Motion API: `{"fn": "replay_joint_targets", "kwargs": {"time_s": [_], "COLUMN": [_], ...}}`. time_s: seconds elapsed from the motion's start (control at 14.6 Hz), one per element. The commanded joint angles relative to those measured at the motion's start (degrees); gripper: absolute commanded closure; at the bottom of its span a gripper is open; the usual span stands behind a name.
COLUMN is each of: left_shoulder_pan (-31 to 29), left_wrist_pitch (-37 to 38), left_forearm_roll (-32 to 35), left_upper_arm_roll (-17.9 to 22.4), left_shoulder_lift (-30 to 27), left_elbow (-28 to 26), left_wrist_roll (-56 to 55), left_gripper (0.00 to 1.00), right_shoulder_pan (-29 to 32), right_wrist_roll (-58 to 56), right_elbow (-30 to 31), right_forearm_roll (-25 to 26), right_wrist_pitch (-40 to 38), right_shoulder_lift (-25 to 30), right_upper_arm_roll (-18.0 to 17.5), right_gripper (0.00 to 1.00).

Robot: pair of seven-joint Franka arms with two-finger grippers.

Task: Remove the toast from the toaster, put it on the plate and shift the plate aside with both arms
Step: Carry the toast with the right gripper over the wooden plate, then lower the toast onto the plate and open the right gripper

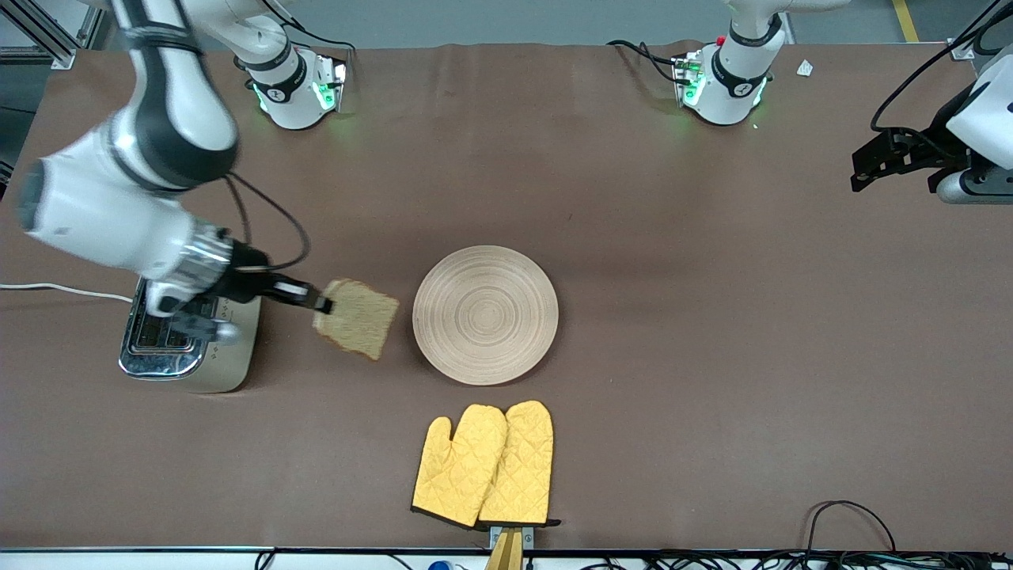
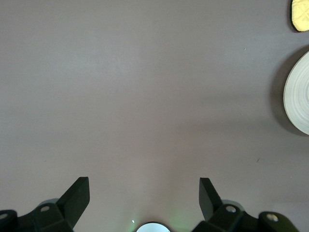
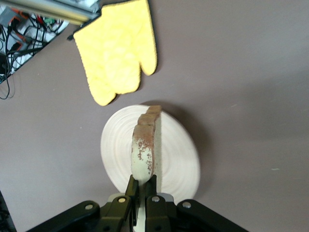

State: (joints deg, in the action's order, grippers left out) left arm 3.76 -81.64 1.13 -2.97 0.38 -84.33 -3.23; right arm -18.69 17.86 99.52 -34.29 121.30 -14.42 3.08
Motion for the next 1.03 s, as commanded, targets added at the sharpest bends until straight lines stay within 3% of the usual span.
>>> {"fn": "replay_joint_targets", "kwargs": {"time_s": [0.0, 0.34, 0.69, 0.96], "left_shoulder_pan": [0.19, 0.46, 0.55, 0.46], "left_wrist_pitch": [1.13, 1.13, 1.13, 1.13], "left_forearm_roll": [-0.16, -0.25, -0.25, -0.25], "left_upper_arm_roll": [-0.10, -0.10, -0.19, -0.19], "left_shoulder_lift": [0.59, 0.59, 0.59, 0.59], "left_elbow": [1.36, 1.45, 1.36, 1.36], "left_wrist_roll": [0.68, 0.42, 0.33, 0.24], "left_gripper": [0.00, 0.00, 0.00, 0.00], "right_shoulder_pan": [-5.90, -12.32, -11.99, -10.23], "right_wrist_roll": [2.18, -5.53, -16.77, -25.23], "right_elbow": [0.59, 0.50, 0.50, 0.76], "right_forearm_roll": [-4.80, -23.51, -25.81, -28.28], "right_wrist_pitch": [6.11, 13.60, 17.73, 16.51], "right_shoulder_lift": [-3.14, -9.65, -17.90, -19.32], "right_upper_arm_roll": [0.62, 0.44, 0.44, 0.61], "right_gripper": [1.00, 1.00, 1.00, 0.99]}}
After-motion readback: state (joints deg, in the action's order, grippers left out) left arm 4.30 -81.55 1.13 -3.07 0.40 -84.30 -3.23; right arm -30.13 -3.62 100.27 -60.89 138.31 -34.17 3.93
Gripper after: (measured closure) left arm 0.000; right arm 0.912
